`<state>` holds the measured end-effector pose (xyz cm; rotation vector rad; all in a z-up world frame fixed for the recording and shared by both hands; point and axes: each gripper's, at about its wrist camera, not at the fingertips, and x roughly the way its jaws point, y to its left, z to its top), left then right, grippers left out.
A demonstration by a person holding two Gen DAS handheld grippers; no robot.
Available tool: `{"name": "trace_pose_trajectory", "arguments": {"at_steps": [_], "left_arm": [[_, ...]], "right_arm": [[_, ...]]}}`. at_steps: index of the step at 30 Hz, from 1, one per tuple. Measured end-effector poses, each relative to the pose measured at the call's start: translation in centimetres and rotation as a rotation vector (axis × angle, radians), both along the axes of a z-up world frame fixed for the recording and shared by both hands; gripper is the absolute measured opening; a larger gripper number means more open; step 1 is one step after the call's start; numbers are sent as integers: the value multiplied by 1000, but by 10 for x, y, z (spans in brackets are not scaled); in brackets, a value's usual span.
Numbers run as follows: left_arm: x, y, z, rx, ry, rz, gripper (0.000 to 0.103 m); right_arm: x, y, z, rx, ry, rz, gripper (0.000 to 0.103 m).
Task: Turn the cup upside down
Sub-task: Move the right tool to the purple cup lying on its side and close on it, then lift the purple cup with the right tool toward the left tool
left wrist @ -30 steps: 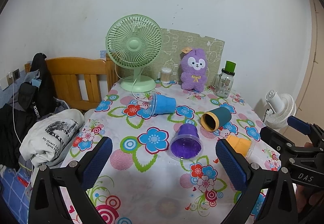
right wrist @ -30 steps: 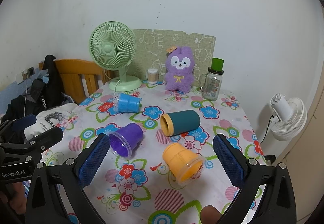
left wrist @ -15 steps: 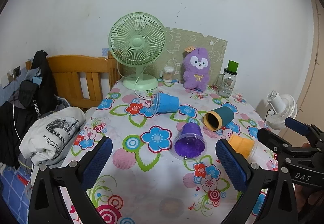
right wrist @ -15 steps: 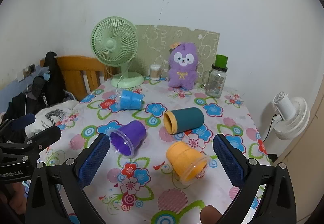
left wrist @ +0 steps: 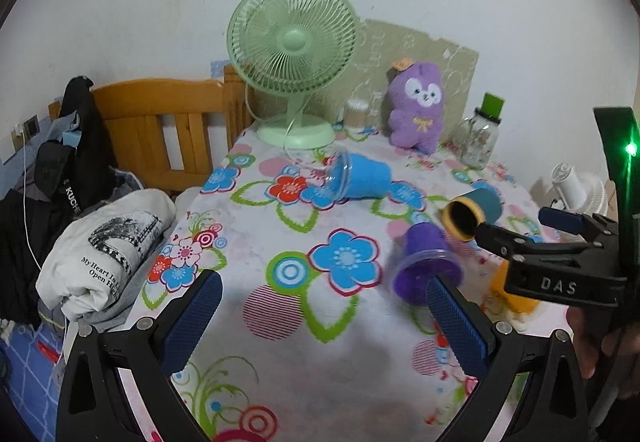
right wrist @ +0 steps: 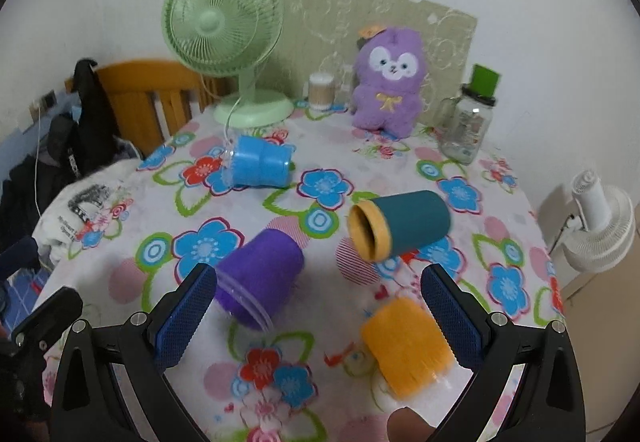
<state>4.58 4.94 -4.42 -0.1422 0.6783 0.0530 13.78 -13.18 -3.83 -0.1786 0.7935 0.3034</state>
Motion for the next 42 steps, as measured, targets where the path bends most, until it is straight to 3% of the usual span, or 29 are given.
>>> {"name": "trace_pose_trajectory", "arguments": {"at_steps": [12,18,20,22,30,31,42], "left_arm": [[21,27,-27,-48,67,47,103],[21,32,-30,-60,77,58,103],[21,32,-31,-64,80,56,103],[21,32,-30,-66,82,55,103],[5,37,-21,-77,60,71,103],[3,38,-20,-79,59,73,103],[-36,36,-15,-116,56,70,103]], "right_arm": [[59,44,-51,40,249,70,102],[65,47,-65,51,323,91,87],[65,48,-64,47,323,104,79],[65,50,-64,63,356,138,63],[46,49,-49,150,388,233,61],[42,48,-44,163,389,248,57],[-26,42,-11,221,401,391,57]]}}
